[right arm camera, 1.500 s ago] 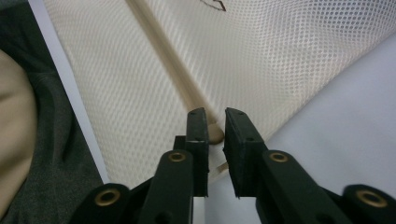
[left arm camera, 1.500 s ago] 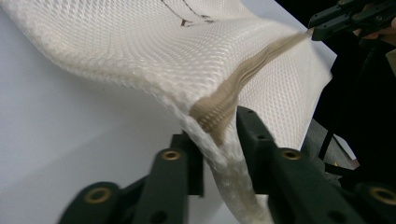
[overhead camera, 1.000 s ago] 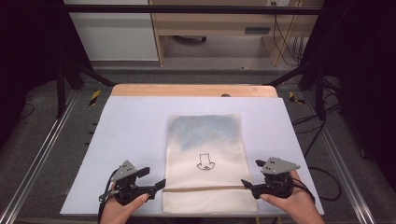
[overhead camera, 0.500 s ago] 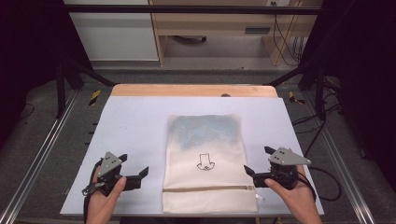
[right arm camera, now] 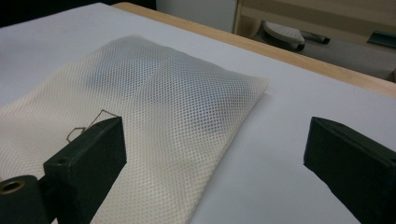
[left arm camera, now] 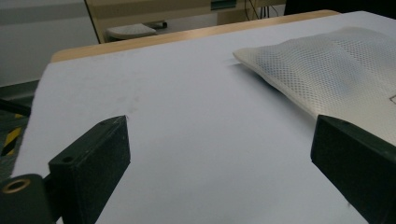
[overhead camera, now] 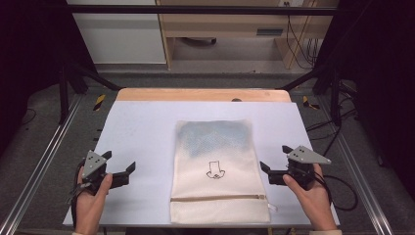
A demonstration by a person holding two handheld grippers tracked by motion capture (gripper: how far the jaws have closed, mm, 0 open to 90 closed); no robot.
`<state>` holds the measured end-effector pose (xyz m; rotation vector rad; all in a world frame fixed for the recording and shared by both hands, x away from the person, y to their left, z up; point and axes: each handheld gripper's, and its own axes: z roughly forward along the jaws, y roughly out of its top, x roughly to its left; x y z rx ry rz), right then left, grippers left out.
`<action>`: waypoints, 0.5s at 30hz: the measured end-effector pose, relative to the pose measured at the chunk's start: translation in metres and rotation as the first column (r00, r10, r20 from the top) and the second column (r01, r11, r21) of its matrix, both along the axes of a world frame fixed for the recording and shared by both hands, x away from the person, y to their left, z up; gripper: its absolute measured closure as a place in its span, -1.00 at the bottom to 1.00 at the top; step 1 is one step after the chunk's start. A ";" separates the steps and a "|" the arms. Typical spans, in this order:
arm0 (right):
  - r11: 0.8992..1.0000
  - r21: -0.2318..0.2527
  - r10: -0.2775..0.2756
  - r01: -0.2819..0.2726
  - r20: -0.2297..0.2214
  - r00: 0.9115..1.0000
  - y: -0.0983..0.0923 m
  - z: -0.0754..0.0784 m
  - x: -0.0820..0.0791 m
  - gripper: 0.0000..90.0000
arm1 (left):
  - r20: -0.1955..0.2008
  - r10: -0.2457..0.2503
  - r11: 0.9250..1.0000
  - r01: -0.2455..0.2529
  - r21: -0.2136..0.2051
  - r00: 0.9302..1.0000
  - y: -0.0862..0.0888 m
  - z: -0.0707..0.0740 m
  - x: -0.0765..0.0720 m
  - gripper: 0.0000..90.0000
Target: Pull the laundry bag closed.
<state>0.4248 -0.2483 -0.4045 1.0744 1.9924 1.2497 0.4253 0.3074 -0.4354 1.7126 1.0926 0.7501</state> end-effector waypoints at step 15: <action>0.988 -0.006 -0.151 0.152 0.010 0.988 -0.047 -0.019 0.007 -0.86 | 0.015 -0.001 0.998 0.000 0.056 1.000 0.024 -0.014 0.023 -0.92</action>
